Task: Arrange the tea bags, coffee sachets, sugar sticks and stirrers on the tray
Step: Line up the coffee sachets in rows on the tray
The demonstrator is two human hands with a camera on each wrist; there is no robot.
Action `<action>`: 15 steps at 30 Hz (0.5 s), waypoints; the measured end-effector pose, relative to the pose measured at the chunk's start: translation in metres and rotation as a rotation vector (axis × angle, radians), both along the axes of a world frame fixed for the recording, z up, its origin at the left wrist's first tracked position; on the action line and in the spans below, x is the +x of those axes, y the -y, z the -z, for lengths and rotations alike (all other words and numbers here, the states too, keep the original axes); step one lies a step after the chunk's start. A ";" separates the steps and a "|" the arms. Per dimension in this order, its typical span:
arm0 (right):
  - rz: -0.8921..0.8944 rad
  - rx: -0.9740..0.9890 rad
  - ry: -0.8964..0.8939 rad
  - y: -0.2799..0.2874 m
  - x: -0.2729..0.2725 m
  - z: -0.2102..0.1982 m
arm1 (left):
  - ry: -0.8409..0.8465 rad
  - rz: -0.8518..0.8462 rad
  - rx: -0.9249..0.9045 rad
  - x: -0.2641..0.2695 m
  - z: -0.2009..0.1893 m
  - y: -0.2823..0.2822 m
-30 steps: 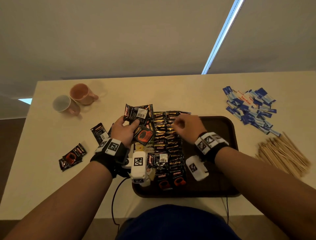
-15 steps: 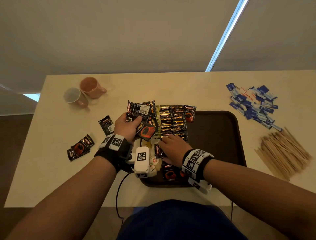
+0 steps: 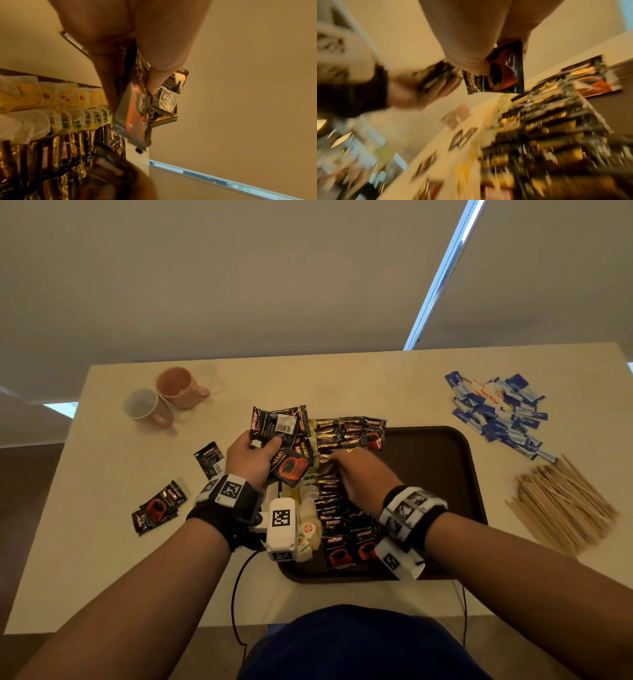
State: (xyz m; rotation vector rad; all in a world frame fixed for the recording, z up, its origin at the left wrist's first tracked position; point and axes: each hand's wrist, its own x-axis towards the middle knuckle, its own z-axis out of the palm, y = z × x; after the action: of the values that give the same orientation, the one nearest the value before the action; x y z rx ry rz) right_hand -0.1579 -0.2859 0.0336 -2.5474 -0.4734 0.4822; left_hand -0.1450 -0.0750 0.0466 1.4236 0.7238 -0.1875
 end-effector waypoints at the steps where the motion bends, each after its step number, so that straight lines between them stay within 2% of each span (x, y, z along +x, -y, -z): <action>1: 0.162 0.107 -0.044 0.009 0.010 -0.006 | 0.003 0.002 -0.005 0.002 0.000 0.001; 4: 0.585 0.249 -0.082 0.048 0.047 -0.008 | -0.001 0.010 -0.023 0.007 -0.001 0.004; 6: 0.735 0.251 -0.115 0.072 0.068 0.008 | -0.009 0.028 -0.013 0.010 0.000 0.007; 10: 0.872 0.237 -0.260 0.093 0.085 0.042 | -0.031 0.061 0.029 0.016 0.006 0.012; 15: 0.919 0.251 -0.342 0.091 0.090 0.073 | -0.049 0.066 0.028 0.023 0.011 0.015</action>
State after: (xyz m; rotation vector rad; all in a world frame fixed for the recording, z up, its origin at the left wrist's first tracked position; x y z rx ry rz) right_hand -0.0674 -0.3771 -0.0395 -2.0779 0.6946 0.4400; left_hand -0.1224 -0.0902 0.0359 1.4746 0.7222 -0.2647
